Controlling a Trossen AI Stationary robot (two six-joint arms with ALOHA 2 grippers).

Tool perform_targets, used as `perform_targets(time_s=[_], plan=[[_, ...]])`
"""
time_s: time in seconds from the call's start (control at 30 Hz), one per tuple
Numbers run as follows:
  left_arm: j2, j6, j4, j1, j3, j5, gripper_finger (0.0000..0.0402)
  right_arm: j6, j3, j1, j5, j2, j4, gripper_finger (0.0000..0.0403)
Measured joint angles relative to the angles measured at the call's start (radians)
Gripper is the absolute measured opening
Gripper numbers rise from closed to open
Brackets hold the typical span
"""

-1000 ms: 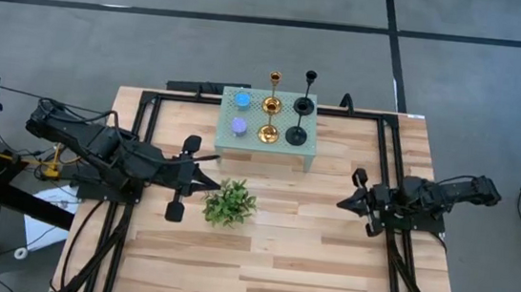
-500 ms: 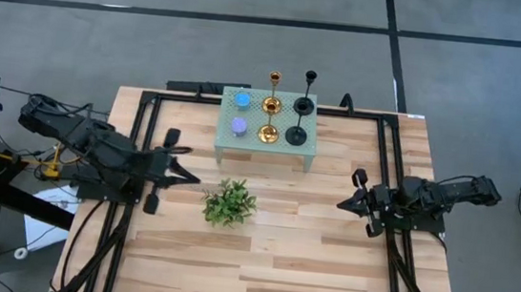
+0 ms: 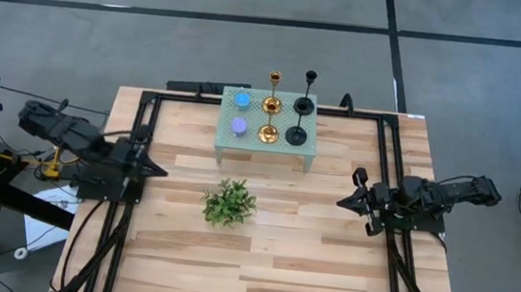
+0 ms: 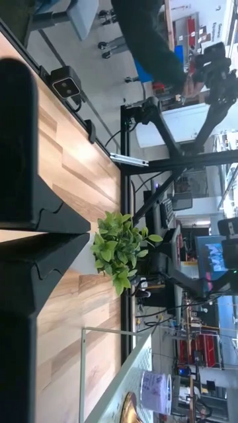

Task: Pick & Place candle stick holders
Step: Return to Home Position

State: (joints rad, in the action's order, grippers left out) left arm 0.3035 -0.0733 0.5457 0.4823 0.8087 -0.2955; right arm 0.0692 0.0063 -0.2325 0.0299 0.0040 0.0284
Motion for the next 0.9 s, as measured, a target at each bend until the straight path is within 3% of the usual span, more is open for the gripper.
perform_targets(time_s=[0.5,0.9], plan=[[-0.295,-0.013,-0.037,0.0,-0.235,0.097,0.0003,-0.023,-0.001,0.0,0.0,0.0,-0.006,0.0],[-0.291,0.024,-0.156,0.0,-0.368,0.15,0.0004,-0.024,-0.001,0.0,-0.002,0.0,-0.01,0.0]])
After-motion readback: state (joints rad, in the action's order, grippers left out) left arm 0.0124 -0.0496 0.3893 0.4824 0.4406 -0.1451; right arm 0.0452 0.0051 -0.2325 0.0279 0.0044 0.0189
